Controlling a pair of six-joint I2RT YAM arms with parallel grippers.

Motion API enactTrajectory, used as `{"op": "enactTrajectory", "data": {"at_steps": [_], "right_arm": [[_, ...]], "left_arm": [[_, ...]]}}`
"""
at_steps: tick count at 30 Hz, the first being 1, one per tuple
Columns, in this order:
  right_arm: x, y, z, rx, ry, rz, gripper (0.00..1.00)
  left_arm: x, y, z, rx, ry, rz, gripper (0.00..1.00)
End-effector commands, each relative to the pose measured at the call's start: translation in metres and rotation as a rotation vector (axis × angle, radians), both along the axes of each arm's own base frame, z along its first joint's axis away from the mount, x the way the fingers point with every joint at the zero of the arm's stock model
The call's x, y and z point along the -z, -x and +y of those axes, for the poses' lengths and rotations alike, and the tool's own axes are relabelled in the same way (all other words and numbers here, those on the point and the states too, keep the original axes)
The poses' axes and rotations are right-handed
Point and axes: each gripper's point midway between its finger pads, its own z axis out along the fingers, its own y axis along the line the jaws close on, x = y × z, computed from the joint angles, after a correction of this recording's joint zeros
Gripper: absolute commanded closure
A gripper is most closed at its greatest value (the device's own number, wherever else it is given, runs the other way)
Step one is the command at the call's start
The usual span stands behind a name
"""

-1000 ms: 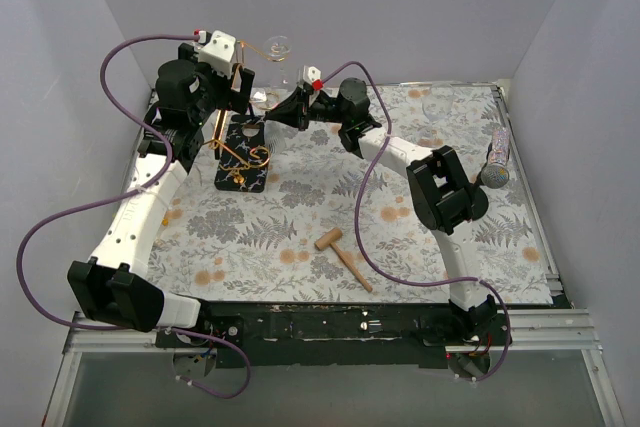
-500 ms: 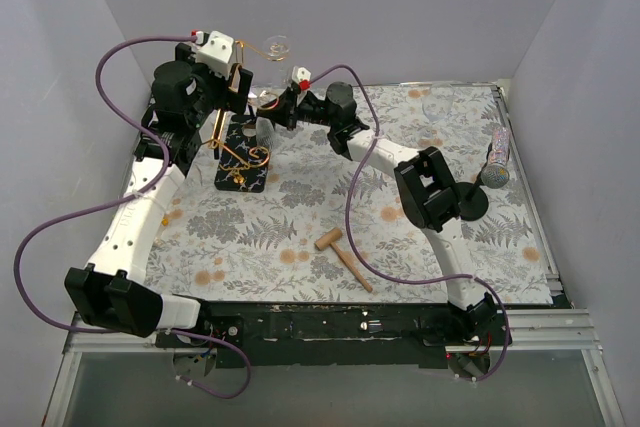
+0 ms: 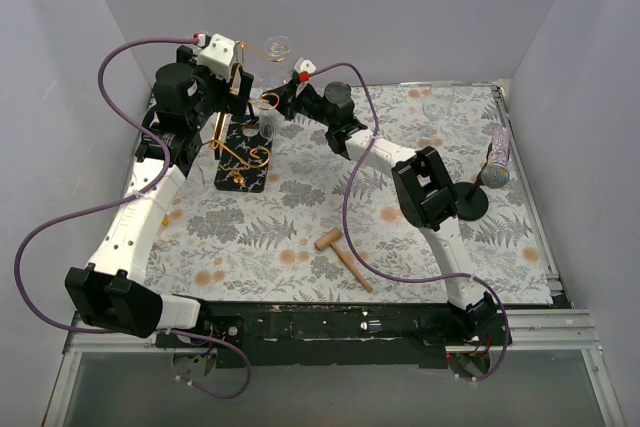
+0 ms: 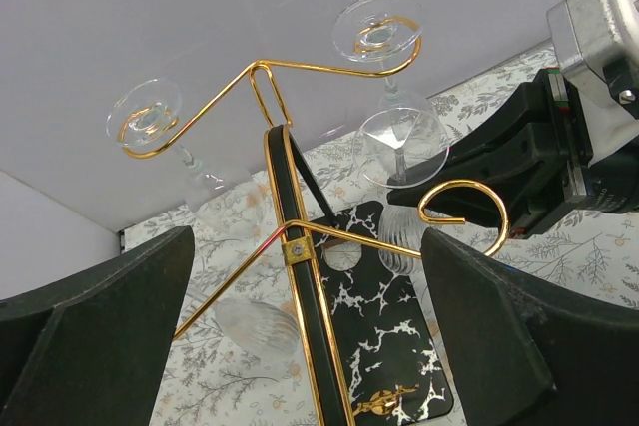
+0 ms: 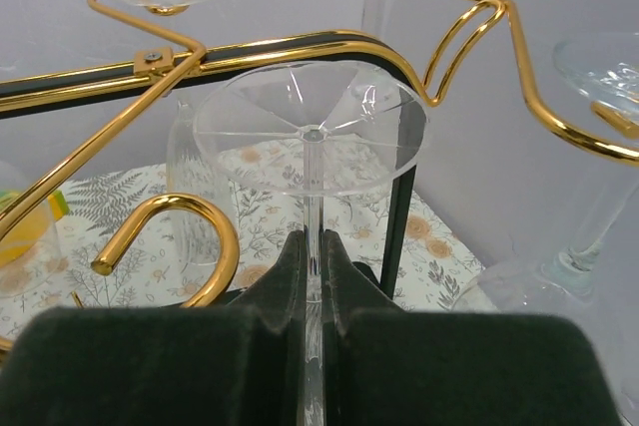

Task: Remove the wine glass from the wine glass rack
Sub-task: Pick up the wine glass from the wine rack, then place the wine glass at the center of the board.

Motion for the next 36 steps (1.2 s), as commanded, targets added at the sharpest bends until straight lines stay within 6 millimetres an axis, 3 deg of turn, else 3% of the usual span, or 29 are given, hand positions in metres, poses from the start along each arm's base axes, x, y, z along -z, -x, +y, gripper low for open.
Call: {"op": "enactTrajectory", "data": {"at_steps": [1,7,15,18,19,26,29,32,36], "right_arm": [[-0.040,-0.010,-0.008,0.053,-0.069,-0.062,0.99],[-0.048,-0.021,-0.033,0.084,-0.054,-0.033,0.99],[-0.056,0.003,-0.076,0.021,0.021,-0.036,0.99],[-0.067,0.025,-0.104,0.035,0.058,-0.063,0.99],[-0.056,0.029,-0.111,0.039,0.080,-0.034,0.99],[-0.074,0.077,-0.157,0.031,0.164,0.137,0.99],[-0.080,0.087,-0.168,0.025,0.221,0.259,0.99],[-0.073,0.098,-0.182,0.004,0.291,0.398,0.99],[-0.075,0.095,-0.209,0.026,0.342,0.558,0.99]], "left_arm": [[-0.011,0.007,0.003,-0.001,0.000,-0.026,0.02],[-0.012,0.003,0.000,0.015,0.007,-0.032,0.02],[-0.023,0.006,-0.026,0.176,-0.031,-0.067,0.02],[-0.029,0.010,-0.044,0.298,-0.068,-0.090,0.02],[-0.029,0.012,-0.052,0.343,-0.090,-0.098,0.04],[-0.024,0.031,-0.106,0.592,-0.336,-0.236,0.13],[-0.022,0.036,-0.127,0.658,-0.366,-0.305,0.14],[-0.019,0.043,-0.145,0.704,-0.346,-0.332,0.15],[-0.029,0.049,-0.161,0.712,-0.270,-0.363,0.19]]}}
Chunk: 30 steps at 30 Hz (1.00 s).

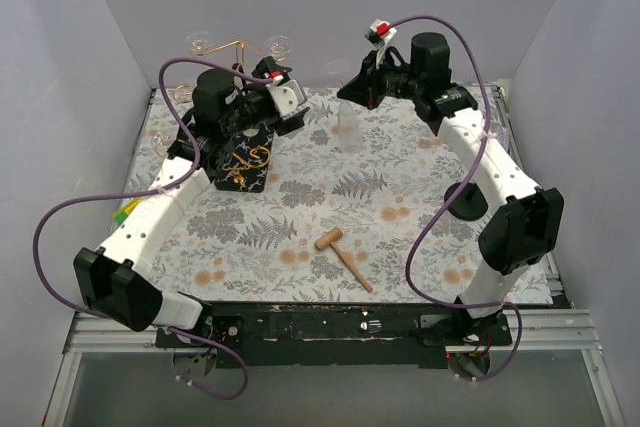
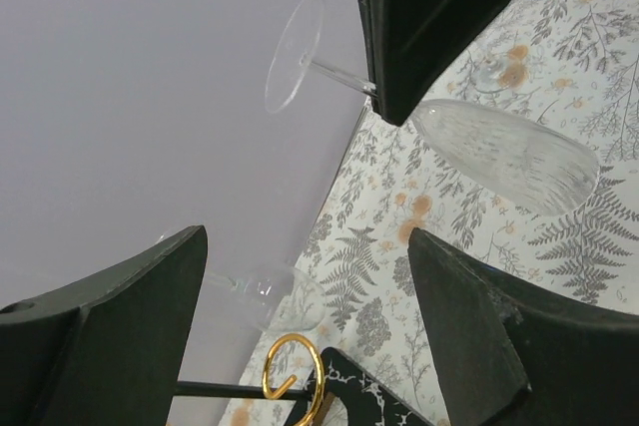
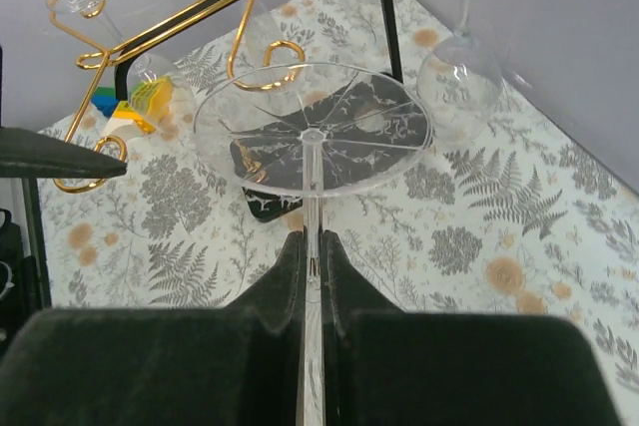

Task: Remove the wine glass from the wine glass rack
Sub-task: Place the wine glass at the center of the board.

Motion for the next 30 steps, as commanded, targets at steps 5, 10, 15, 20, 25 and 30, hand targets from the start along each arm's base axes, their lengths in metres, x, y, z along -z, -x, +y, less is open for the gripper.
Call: {"op": "enactTrajectory", "data": {"at_steps": [5,10,15,20,25,30], "right_arm": [[0.011,0.020,-0.050,-0.043,0.070,0.301,0.99],[0.001,0.020,-0.055,-0.124,-0.020,0.433,0.99],[0.001,0.038,-0.040,-0.237,-0.089,0.517,0.99],[0.006,0.054,-0.026,-0.294,-0.071,0.518,0.99],[0.005,0.062,-0.014,-0.336,-0.051,0.481,0.99],[0.005,0.067,-0.008,-0.355,-0.038,0.467,0.99]], "left_arm": [[-0.018,0.015,-0.029,0.065,0.074,-0.069,0.25],[-0.016,0.011,-0.045,0.062,0.018,-0.083,0.34],[-0.005,0.004,-0.052,0.067,-0.008,-0.034,0.43],[-0.001,0.013,-0.058,0.111,-0.006,-0.014,0.47],[0.003,0.014,-0.063,0.124,-0.010,-0.014,0.52],[0.005,0.008,-0.067,0.118,-0.011,-0.015,0.57]]}}
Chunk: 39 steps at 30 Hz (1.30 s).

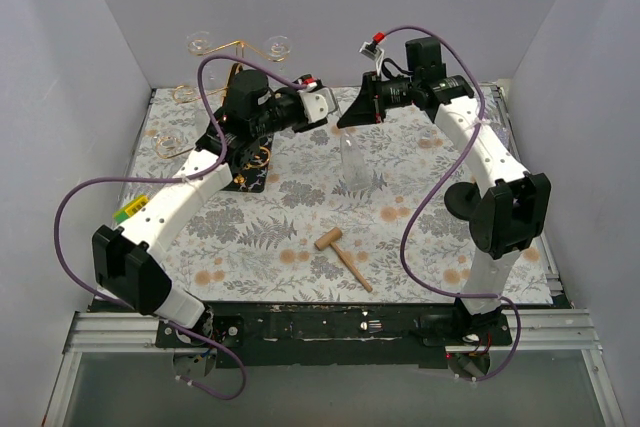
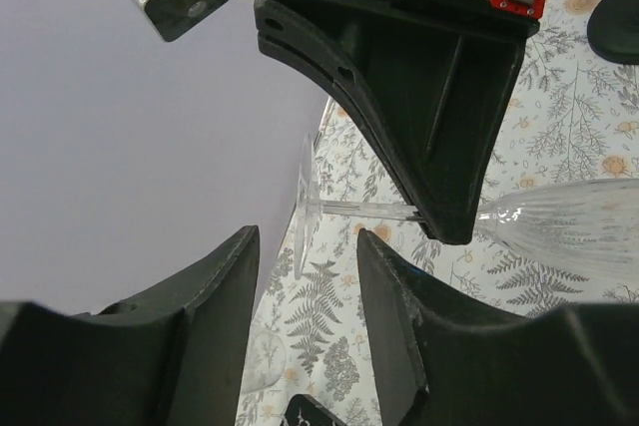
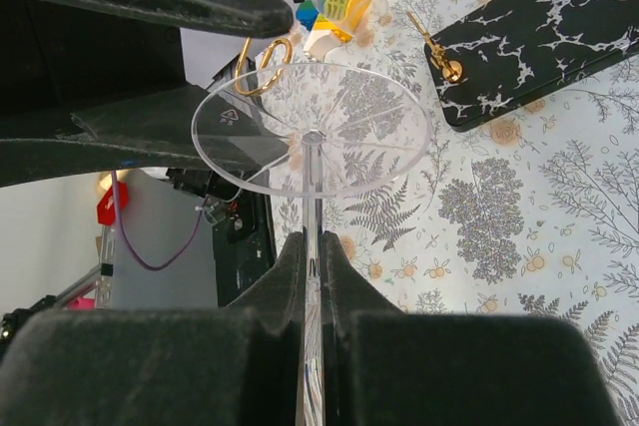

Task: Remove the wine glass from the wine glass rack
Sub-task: Place the wine glass at the center of the board.

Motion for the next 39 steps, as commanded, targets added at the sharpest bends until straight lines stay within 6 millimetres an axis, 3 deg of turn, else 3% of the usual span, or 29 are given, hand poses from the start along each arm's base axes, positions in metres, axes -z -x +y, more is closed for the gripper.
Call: {"op": "enactTrajectory", "data": {"at_steps": [1,7,12,16,18,20,21,22,29,34,36,39], "right_arm": [[-0.023,0.009,0.003,-0.041,-0.035,-0.084,0.99],[-0.023,0.008,0.003,-0.037,-0.032,-0.090,0.99],[-0.021,0.008,0.003,-0.034,-0.027,-0.095,0.99],[-0.020,0.009,0.004,-0.042,-0.031,-0.089,0.98],[-0.021,0.008,0.004,-0.047,-0.036,-0.098,0.75],[-0.022,0.009,0.004,-0.060,-0.053,-0.115,0.35],[-0.025,0.010,0.002,-0.074,-0.071,-0.133,0.22],[-0.029,0.009,-0.001,-0.075,-0.085,-0.161,0.16],[-0.081,-0.036,-0.044,0.173,-0.083,-0.473,0.13],[-0.130,-0.043,-0.077,0.401,-0.028,-0.914,0.17],[-0.136,-0.044,-0.090,0.474,0.008,-1.031,0.19],[-0.125,-0.045,-0.103,0.500,0.103,-1.116,0.20]], "left_arm": [[-0.015,-0.001,-0.004,0.009,0.016,-0.036,0.59],[-0.011,0.001,-0.005,0.023,-0.006,-0.039,0.69],[-0.007,0.002,-0.006,0.030,-0.016,-0.035,0.99],[-0.008,0.003,-0.006,0.030,-0.010,-0.035,1.00],[-0.006,0.002,-0.005,0.023,-0.011,-0.029,1.00],[-0.005,0.001,-0.004,0.011,-0.005,-0.020,1.00],[-0.006,0.001,-0.003,0.002,0.002,-0.012,1.00],[-0.006,0.000,-0.002,-0.010,0.009,0.001,1.00],[-0.006,0.005,0.009,-0.105,0.099,0.206,1.00],[-0.004,0.011,0.021,-0.132,0.175,0.471,1.00],[-0.005,0.011,0.030,-0.138,0.208,0.569,1.00],[-0.011,0.013,0.045,-0.091,0.268,0.707,1.00]]}}
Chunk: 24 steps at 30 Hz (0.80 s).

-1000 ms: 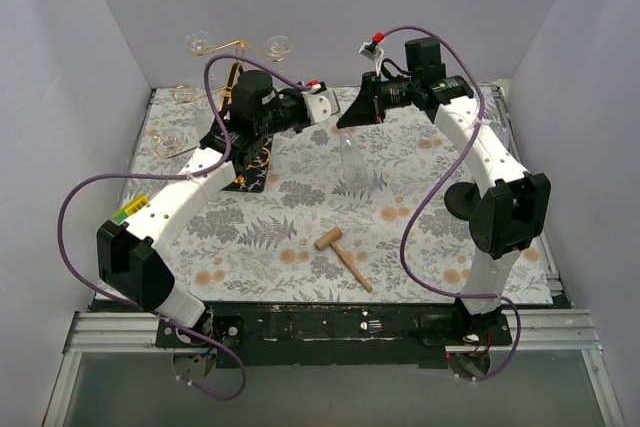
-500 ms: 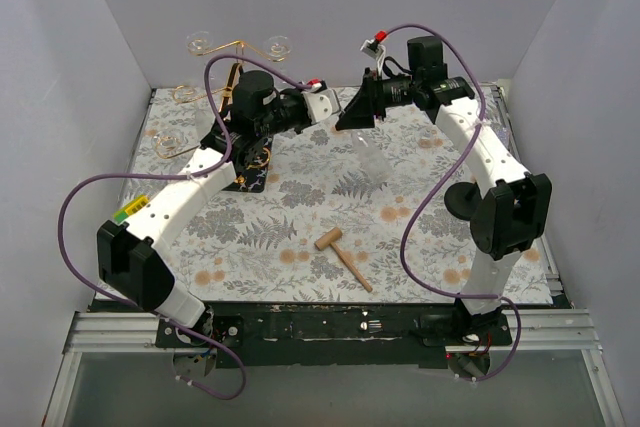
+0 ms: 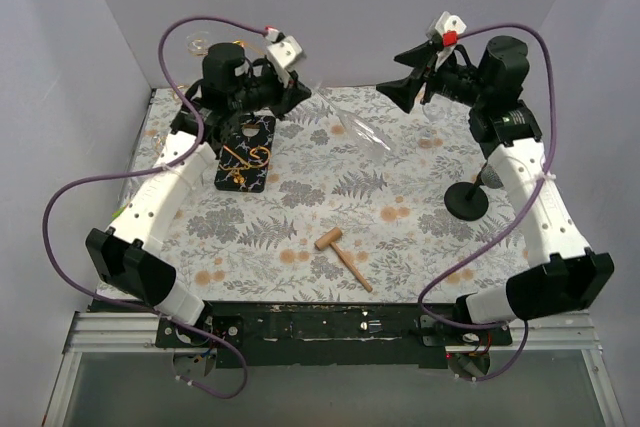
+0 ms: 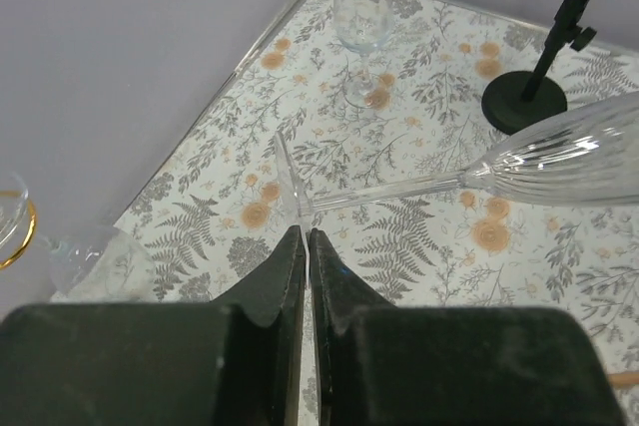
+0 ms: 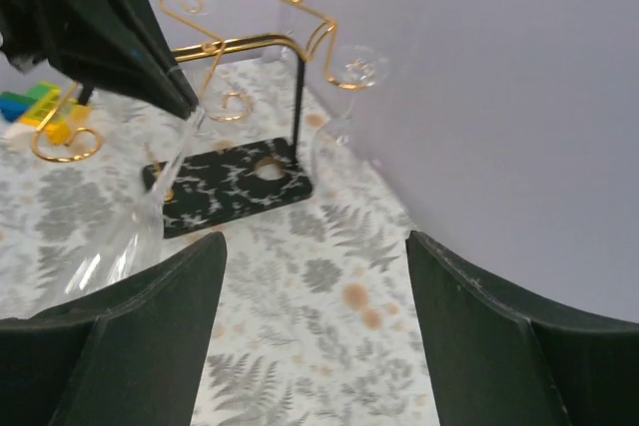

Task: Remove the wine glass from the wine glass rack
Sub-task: Place the wine glass at the center of the board.

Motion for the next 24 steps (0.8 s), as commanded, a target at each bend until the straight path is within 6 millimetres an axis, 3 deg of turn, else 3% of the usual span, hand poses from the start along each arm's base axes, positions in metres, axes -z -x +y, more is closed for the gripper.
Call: {"op": "enactTrajectory", "data": {"at_steps": [1,5,9,16,24], "right_arm": [[-0.011,-0.015,-0.025,0.167,0.124,-0.296,0.20],[0.020,0.008,-0.026,0.092,0.258,-0.385,0.20],[0.035,0.038,-0.004,-0.044,0.333,-0.455,0.20],[0.012,0.071,0.032,-0.116,0.296,-0.587,0.20],[-0.029,0.109,0.052,-0.151,0.193,-0.714,0.19]], "left_arm": [[-0.005,0.013,0.022,0.044,0.142,0.290,1.00],[-0.015,0.023,0.025,0.119,0.220,0.385,1.00],[-0.021,0.026,0.023,0.187,0.313,0.487,1.00],[-0.016,0.021,0.016,0.238,0.354,0.564,1.00],[-0.005,0.024,0.012,0.259,0.375,0.637,1.00]]}}
